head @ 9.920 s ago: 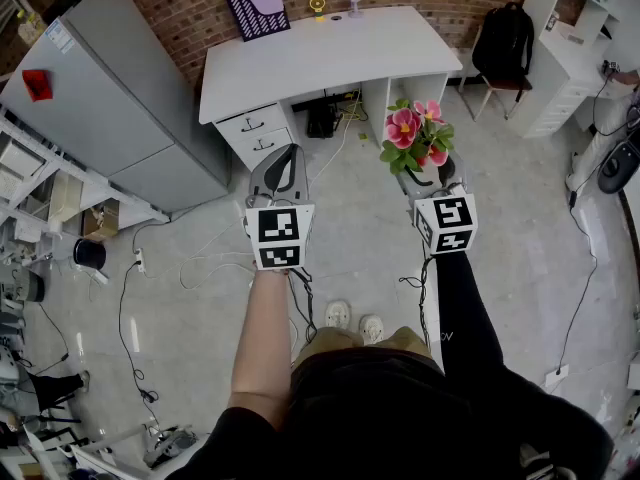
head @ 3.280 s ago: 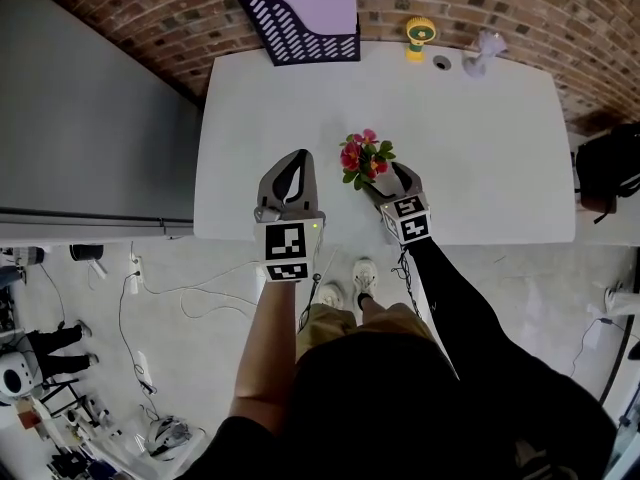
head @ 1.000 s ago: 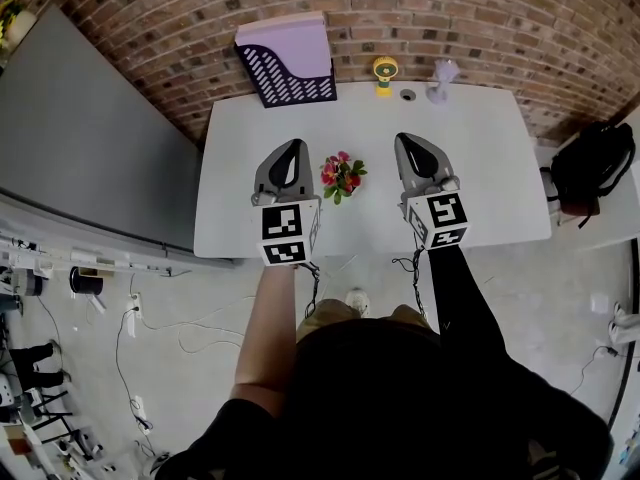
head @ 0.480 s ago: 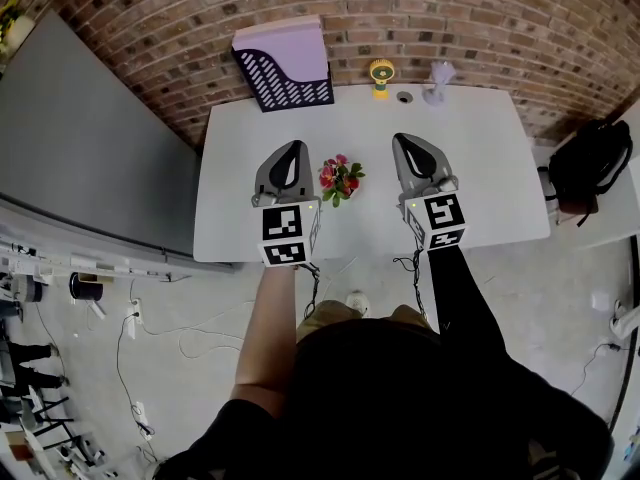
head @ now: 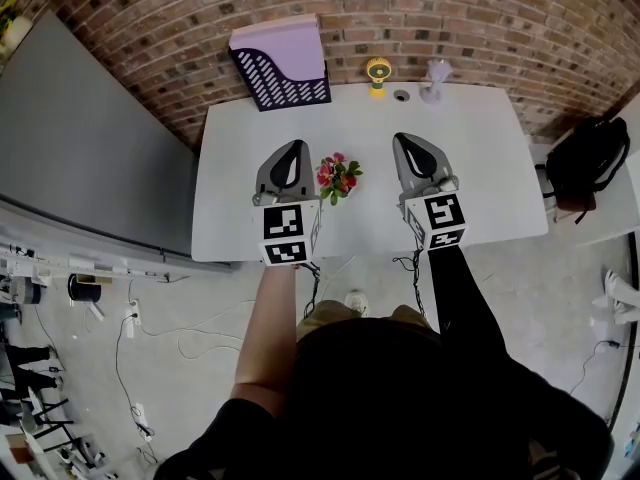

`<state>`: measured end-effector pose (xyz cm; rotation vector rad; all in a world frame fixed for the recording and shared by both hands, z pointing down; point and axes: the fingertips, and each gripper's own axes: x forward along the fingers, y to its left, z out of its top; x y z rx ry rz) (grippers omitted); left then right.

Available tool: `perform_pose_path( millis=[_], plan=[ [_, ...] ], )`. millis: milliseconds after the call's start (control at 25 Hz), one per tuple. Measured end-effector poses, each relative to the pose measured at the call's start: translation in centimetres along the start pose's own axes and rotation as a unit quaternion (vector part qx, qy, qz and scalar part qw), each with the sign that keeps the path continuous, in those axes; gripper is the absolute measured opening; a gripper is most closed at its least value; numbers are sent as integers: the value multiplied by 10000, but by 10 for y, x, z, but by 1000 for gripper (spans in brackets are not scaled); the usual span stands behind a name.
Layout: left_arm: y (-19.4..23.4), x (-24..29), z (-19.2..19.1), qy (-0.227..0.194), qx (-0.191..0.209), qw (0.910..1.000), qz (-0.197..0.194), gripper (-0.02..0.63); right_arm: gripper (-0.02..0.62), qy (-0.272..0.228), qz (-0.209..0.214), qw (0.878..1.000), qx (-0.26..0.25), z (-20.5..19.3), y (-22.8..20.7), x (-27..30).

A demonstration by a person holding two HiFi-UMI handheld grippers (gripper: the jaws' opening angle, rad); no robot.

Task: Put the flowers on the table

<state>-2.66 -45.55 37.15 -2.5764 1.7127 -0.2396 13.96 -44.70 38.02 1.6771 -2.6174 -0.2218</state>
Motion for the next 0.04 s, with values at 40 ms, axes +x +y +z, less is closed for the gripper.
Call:
perform_pose_path(
  millis=[40],
  plan=[
    [0, 0, 0, 2, 1, 10000, -4, 9, 0, -4, -1, 10000, -3, 0, 0, 0]
  ],
)
